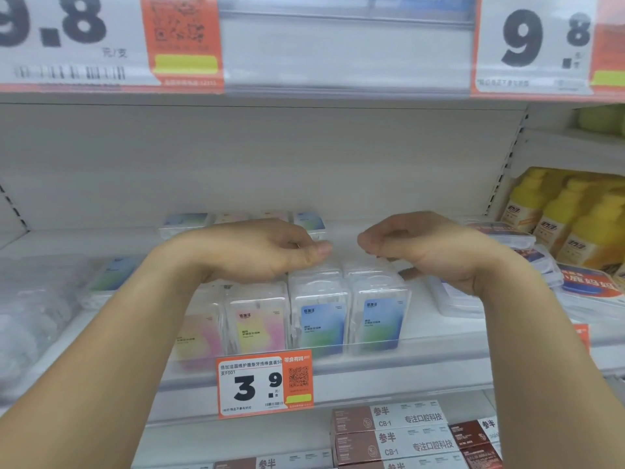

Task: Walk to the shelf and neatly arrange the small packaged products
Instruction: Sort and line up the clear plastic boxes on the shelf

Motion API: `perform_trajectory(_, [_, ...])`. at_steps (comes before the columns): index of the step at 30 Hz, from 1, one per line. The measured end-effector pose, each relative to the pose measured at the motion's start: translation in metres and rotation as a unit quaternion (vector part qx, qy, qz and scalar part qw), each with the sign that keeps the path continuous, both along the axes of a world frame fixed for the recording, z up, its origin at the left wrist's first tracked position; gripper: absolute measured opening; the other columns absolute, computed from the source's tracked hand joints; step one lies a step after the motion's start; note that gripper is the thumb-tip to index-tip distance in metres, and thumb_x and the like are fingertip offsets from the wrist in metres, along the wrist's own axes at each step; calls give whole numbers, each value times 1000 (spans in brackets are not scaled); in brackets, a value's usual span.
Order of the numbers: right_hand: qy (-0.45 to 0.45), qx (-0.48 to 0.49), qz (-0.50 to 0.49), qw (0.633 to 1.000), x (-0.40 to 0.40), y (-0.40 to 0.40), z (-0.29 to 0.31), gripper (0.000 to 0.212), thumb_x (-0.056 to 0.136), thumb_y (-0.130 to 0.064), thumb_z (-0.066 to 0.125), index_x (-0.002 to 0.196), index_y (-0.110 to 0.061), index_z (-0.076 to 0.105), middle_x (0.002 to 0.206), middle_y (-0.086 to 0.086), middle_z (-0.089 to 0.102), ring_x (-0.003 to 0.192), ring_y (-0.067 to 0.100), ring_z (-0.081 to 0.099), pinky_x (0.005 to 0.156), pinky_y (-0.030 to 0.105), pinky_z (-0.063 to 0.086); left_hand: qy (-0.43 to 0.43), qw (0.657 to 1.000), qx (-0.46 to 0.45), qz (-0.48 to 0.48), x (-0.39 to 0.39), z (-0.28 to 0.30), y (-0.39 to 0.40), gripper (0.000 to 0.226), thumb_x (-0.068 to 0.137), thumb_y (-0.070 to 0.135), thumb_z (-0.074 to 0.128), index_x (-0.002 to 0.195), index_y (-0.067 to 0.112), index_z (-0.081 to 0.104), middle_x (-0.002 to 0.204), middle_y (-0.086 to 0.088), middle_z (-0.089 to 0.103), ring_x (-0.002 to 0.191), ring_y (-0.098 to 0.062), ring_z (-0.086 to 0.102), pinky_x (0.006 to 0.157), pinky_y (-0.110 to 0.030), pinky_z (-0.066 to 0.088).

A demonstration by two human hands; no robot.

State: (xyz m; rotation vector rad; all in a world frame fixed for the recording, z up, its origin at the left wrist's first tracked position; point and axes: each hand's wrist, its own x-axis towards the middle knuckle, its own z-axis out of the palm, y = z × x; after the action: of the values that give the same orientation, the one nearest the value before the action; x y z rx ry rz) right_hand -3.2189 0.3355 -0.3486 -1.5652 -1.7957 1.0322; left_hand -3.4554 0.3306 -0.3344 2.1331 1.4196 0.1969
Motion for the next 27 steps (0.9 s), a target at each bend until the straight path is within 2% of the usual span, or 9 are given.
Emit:
perform_trajectory(3, [20,120,-84,989,-19,3,7,22,80,-39,78,95,-22,72,90,-7,73,90,12,68,70,23,51,-82,994,34,63,-18,6,3,47,82,65,47,104,29,68,98,11,73,94,-5,68,95,-35,51])
perform_trajectory(6, [-24,206,-113,972,-53,2,19,8,84,-32,73,84,-24,70,81,-10,70,82,12,66,63,21,47,-85,983,103,123,-51,4,11,31,88,56,53,96,31,69,90,9,73,87,-10,68,88,-35,54])
perform_trajectory(9, [-76,148,-17,986,-85,11,44,16,86,-34,70,86,-18,73,83,-2,75,80,12,71,70,25,54,43,978,128,158,-91,-7,18,19,88,49,59,95,34,69,100,8,66,88,-10,61,81,-30,50])
perform_trajectory(12, [-146,-11,69,987,-119,40,51,28,86,-33,73,104,-12,71,99,2,76,87,14,74,87,35,58,136,972,51,184,-123,-25,23,28,83,50,67,107,36,64,110,6,59,89,-13,61,79,-28,48])
perform_trajectory(16, [-303,-185,134,925,-166,65,26,70,75,-41,84,133,-13,56,133,7,58,112,27,62,93,48,55,127,980,2,156,-136,-34,25,56,72,51,78,123,39,56,121,8,49,74,-12,62,67,-24,50])
perform_trajectory(18, [-370,-193,162,894,-180,69,14,82,71,-41,86,139,-13,51,143,8,50,118,31,57,93,51,55,141,981,-14,133,-137,-34,25,69,69,44,82,130,40,50,121,11,40,76,-12,53,57,-20,41])
perform_trajectory(21, [-413,-168,187,875,-188,68,3,73,77,-29,83,140,-10,49,138,8,49,118,33,59,90,47,57,141,983,-8,116,-140,-39,26,83,62,39,88,134,41,46,122,10,36,94,-16,49,62,-23,44])
perform_trajectory(25, [-461,-92,225,853,-191,70,-3,60,77,-26,83,126,-7,56,110,9,66,82,24,71,71,35,60,93,988,-1,121,-143,-42,28,77,63,37,88,130,37,51,118,10,41,107,-18,53,79,-30,52])
perform_trajectory(27, [-414,-92,222,878,-185,76,-1,56,70,-28,88,115,-13,60,102,6,66,71,26,71,71,34,61,87,989,-2,118,-146,-39,27,68,67,40,84,127,38,53,123,9,45,105,-16,54,84,-28,50])
